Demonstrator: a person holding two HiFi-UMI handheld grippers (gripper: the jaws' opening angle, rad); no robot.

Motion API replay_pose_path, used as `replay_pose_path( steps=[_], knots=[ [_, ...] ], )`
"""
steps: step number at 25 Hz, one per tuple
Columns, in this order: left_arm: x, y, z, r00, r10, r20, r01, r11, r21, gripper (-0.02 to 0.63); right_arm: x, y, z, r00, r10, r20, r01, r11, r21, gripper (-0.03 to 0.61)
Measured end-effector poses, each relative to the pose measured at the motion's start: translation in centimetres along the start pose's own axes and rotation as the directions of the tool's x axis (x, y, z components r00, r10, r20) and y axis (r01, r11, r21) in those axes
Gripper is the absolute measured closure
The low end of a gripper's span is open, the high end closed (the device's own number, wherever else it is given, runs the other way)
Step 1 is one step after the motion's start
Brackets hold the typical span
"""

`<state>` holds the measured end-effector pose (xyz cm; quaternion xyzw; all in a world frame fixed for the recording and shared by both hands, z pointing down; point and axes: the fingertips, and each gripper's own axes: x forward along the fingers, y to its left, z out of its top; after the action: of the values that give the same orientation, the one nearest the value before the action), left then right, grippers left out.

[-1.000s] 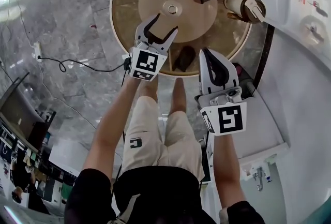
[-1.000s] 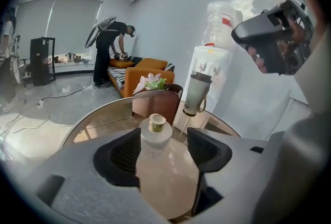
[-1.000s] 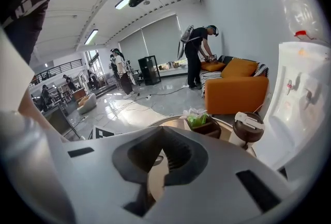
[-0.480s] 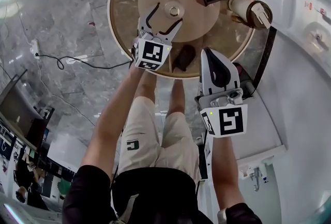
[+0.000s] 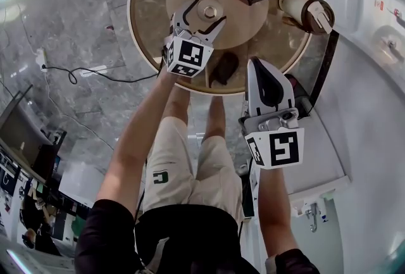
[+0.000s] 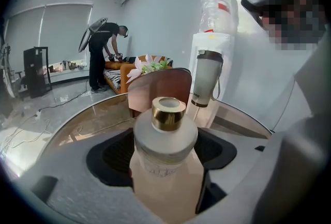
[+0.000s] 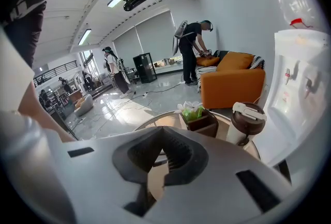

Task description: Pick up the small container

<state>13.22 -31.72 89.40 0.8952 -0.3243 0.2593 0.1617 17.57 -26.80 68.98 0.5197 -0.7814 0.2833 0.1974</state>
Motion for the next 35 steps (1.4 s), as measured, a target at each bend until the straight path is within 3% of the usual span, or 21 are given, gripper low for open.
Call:
replay_pose_path(
  steps=[13,21,35],
  knots=[
    [1.2,0.2,-0.1,1.0,-0.003,-0.026,0.004,0.998,0.055,0.268,-0.5,-0.3,-0.2,1.0,-0.001,-0.006,0.001,1.0,0.003,0.575],
    [0.0,0.0,0.1,0.999,0.002,-0.033,-0.001,1.0,0.02,0.268,-1.3,-0.3,0.4,1.0,-0.004,0.004,0.004,1.0,-0.008,0.575],
    [-6.8,-4.2,6.9,1.0,0.016,-0.017,-0.016,1.0,-0.014,0.268,-8.4,1.0,4.9,0.998,0.001,0.066,0.003,0.998,-0.062,0.575]
  ],
)
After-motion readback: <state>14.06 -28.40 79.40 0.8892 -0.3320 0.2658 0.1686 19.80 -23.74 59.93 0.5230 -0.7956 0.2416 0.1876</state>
